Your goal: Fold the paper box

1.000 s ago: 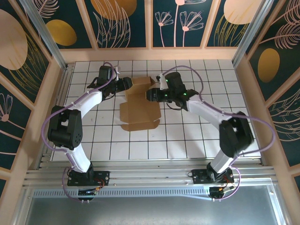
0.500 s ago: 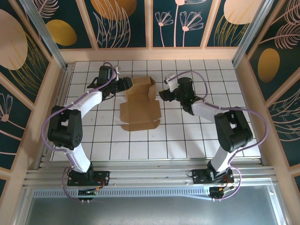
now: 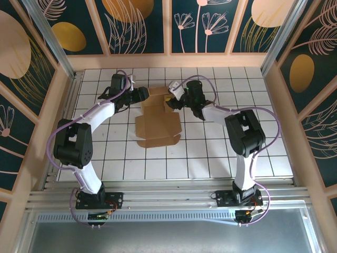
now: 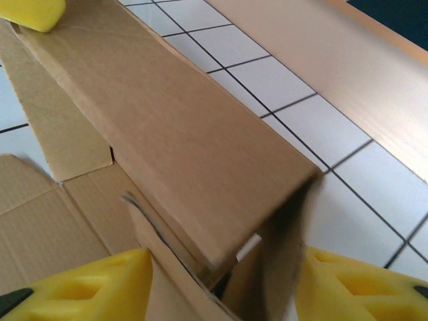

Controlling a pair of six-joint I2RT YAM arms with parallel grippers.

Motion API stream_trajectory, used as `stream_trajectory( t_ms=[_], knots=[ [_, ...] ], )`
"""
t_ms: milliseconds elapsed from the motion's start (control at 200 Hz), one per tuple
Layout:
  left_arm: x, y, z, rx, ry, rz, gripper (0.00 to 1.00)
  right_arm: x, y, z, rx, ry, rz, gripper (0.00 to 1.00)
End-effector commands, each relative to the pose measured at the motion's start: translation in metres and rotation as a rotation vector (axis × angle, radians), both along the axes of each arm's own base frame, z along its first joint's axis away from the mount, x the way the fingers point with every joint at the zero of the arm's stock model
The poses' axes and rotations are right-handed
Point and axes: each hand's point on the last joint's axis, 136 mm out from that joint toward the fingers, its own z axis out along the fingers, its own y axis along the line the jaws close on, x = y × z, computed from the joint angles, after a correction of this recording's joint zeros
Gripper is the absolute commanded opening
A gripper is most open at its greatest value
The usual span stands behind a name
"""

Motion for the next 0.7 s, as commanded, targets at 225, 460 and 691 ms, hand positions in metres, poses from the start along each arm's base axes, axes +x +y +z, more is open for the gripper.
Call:
stream_trajectory(
  t_ms=[225, 460, 691],
  knots=[
    [-0.001, -0.01, 0.011, -0.015, -0.017, -0.049, 0.59, 0.006, 0.034, -0.01, -0.046, -0.055, -0.035, 0.46],
    [-0.001, -0.01, 0.009, -0.017, -0.011, -0.048, 0.59, 0.019, 0.042, -0.038, -0.073, 0.023, -0.25, 0.45],
    [-0.002, -0.01, 0.01, -0.016, -0.016, -0.048, 0.59, 0.033, 0.021, -0.06, -0.086, 0.094, -0.429, 0.23]
  ],
)
